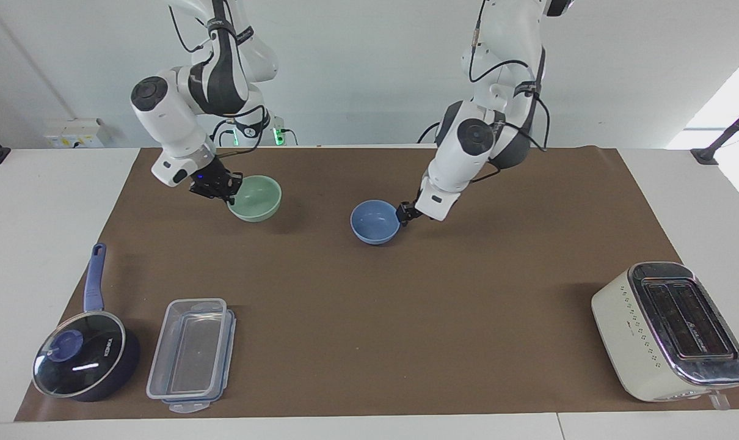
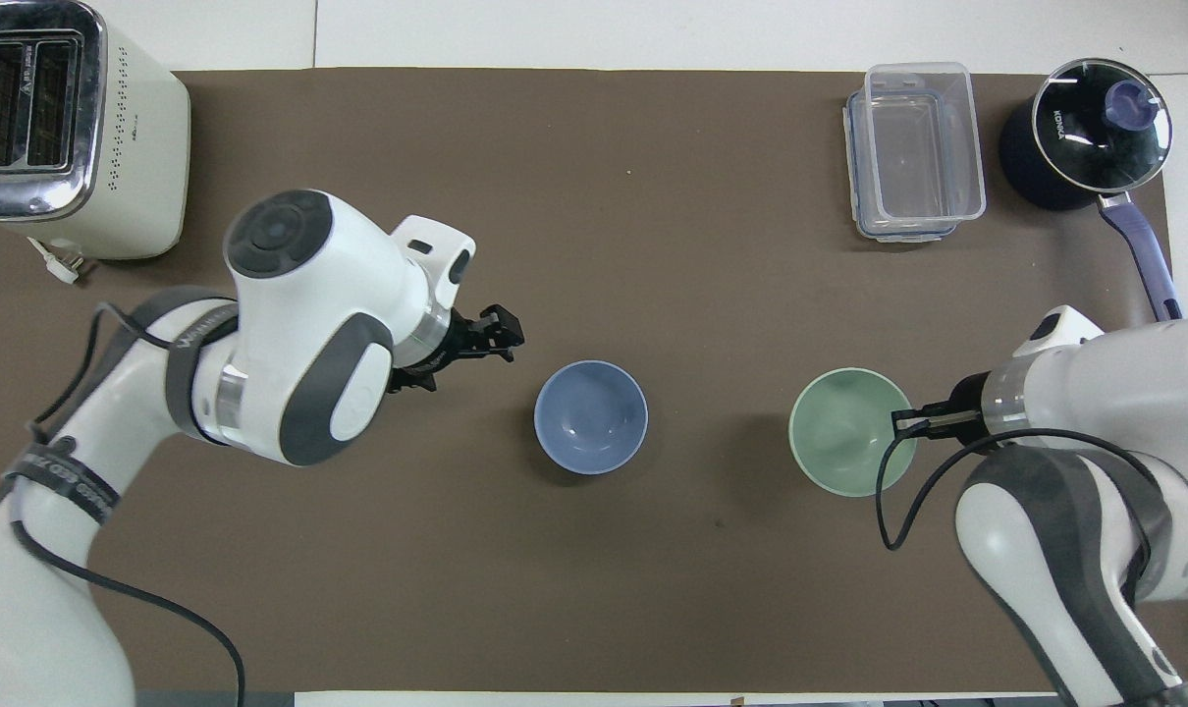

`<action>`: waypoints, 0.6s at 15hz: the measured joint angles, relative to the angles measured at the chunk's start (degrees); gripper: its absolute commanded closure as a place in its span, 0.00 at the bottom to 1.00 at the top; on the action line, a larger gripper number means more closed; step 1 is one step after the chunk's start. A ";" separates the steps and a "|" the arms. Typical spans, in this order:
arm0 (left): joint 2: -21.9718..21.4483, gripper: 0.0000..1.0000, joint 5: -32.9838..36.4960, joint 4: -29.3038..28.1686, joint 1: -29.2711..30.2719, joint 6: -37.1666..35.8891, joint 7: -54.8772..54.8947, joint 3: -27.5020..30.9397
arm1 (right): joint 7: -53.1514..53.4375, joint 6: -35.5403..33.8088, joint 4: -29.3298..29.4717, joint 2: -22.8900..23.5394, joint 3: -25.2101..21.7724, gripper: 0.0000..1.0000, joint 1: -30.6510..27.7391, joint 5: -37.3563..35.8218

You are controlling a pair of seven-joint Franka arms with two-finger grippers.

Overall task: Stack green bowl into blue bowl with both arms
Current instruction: 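Release the blue bowl with the left gripper while the right gripper lifts the green bowl, then lower the green bowl into the blue bowl with the right gripper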

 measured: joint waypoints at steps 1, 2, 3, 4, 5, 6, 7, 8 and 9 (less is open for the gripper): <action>-0.30 0.00 0.96 1.60 2.74 -2.66 2.48 0.10 | 2.47 1.36 0.05 0.01 0.07 1.00 2.75 0.50; -0.53 0.00 2.12 2.84 5.41 -4.99 5.42 0.19 | 5.34 3.31 0.09 0.06 0.10 1.00 5.80 0.78; -0.66 0.00 3.40 3.79 7.89 -6.90 8.67 0.27 | 8.79 5.18 0.21 0.22 0.15 1.00 9.03 0.93; -0.71 0.00 4.86 4.64 10.24 -8.46 12.24 0.32 | 12.49 6.75 0.73 0.68 0.20 1.00 12.29 0.95; -0.76 0.00 6.43 5.37 12.36 -9.66 15.95 0.37 | 15.63 7.73 1.80 1.59 0.26 1.00 15.21 0.95; -0.89 0.00 7.93 6.10 14.25 -10.72 19.57 0.41 | 18.15 8.38 3.58 3.05 0.30 1.00 17.65 0.96; -1.14 0.00 9.11 6.88 15.87 -11.91 22.88 0.43 | 20.10 8.55 5.92 4.97 0.32 1.00 19.37 0.96; -1.55 0.00 10.02 7.72 17.19 -13.32 26.00 0.44 | 21.73 8.57 8.52 7.13 0.30 1.00 20.53 0.96; -2.25 0.00 10.81 8.44 18.16 -14.59 28.80 0.45 | 23.30 8.57 11.12 9.42 0.28 1.00 21.43 0.96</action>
